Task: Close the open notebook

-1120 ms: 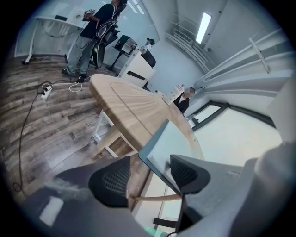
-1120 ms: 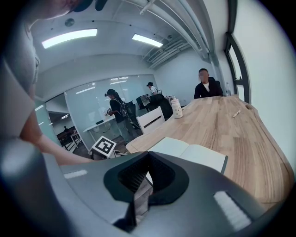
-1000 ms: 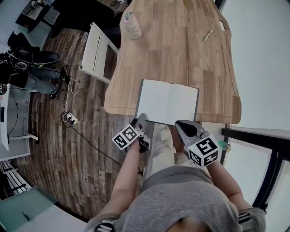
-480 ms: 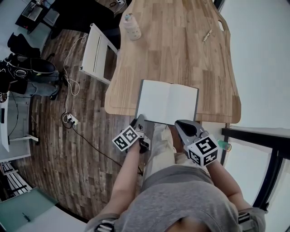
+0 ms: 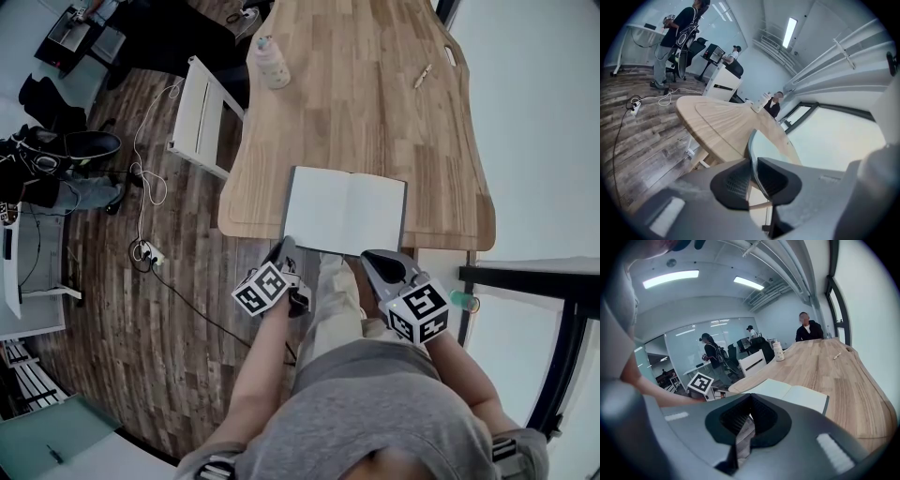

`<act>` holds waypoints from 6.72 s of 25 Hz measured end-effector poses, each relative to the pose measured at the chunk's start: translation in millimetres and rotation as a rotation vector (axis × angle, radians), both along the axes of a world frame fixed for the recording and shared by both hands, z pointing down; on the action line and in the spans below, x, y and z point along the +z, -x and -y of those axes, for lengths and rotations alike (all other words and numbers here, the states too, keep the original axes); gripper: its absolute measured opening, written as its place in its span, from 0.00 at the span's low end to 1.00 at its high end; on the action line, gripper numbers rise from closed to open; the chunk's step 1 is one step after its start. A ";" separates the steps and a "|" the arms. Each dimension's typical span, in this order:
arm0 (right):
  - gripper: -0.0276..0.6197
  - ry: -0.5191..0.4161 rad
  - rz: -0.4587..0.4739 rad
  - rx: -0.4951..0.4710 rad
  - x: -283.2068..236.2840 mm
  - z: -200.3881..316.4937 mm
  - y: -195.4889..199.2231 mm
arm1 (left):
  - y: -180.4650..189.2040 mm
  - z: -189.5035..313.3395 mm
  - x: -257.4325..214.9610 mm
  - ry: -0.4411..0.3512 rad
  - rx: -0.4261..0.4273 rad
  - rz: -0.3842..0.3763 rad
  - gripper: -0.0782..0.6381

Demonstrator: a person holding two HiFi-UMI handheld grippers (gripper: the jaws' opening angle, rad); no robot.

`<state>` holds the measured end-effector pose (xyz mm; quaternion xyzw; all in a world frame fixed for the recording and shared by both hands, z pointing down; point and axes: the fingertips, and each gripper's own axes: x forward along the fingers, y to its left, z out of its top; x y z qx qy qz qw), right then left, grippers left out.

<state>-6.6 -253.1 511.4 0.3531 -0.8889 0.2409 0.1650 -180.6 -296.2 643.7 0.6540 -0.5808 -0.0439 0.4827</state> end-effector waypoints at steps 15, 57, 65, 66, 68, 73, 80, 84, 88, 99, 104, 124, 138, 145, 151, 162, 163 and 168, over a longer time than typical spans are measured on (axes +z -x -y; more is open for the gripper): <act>0.05 -0.075 0.003 0.071 -20.2 -10.5 -23.1 | -25.7 -6.2 -52.5 -0.141 0.110 0.120 0.16; 0.05 -0.118 -0.001 0.274 -35.2 -40.4 -109.2 | -181.4 -33.8 -105.4 -0.366 0.647 0.425 0.18; 0.05 -0.107 -0.003 0.306 -31.6 -43.7 -120.4 | -207.6 -39.7 -93.8 -0.348 0.718 0.383 0.19; 0.05 -0.106 -0.004 0.309 -31.4 -44.3 -121.4 | -210.7 -40.7 -92.3 -0.344 0.727 0.379 0.19; 0.05 -0.104 -0.004 0.316 -31.1 -45.3 -122.8 | -216.4 -42.7 -89.1 -0.336 0.742 0.372 0.19; 0.05 -0.095 -0.006 0.329 -27.9 -45.9 -126.7 | -231.7 -45.5 -78.0 -0.313 0.772 0.356 0.20; 0.05 -0.082 -0.008 0.340 -21.8 -46.6 -132.9 | -250.0 -50.2 -58.2 -0.265 0.798 0.330 0.21; 0.05 -0.076 -0.008 0.347 -18.4 -45.3 -137.4 | -256.8 -51.1 -46.2 -0.236 0.812 0.325 0.21; 0.05 -0.067 -0.007 0.356 -16.8 -43.5 -140.1 | -260.6 -51.4 -36.2 -0.214 0.830 0.332 0.21; 0.05 -0.048 -0.008 0.386 -10.0 -46.9 -151.1 | -274.8 -53.9 -3.0 -0.149 0.880 0.371 0.22; 0.05 -0.047 -0.012 0.399 -9.6 -50.1 -152.8 | -276.3 -54.2 5.5 -0.135 0.895 0.382 0.24; 0.05 -0.084 -0.011 0.379 -22.6 -87.0 -140.2 | -252.9 -78.6 -62.4 -0.247 0.736 0.298 0.27; 0.05 -0.113 -0.011 0.264 -27.0 -148.1 -90.4 | -178.4 -147.7 -143.6 -0.413 0.538 0.327 0.11; 0.05 -0.141 0.008 0.264 -44.3 -188.8 -58.4 | -137.8 -197.9 -167.0 -0.429 0.503 0.320 0.11; 0.05 -0.162 0.033 0.258 -63.1 -235.2 -27.1 | -107.2 -251.4 -183.9 -0.434 0.498 0.320 0.11; 0.04 -0.187 0.039 0.255 -72.0 -306.5 6.7 | -74.9 -329.7 -182.6 -0.423 0.507 0.304 0.11; 0.04 -0.190 0.040 0.253 -72.8 -311.3 9.5 | -73.4 -334.6 -183.1 -0.427 0.510 0.304 0.11; 0.04 -0.196 0.042 0.247 -72.1 -331.0 19.1 | -68.8 -350.5 -182.3 -0.434 0.516 0.304 0.11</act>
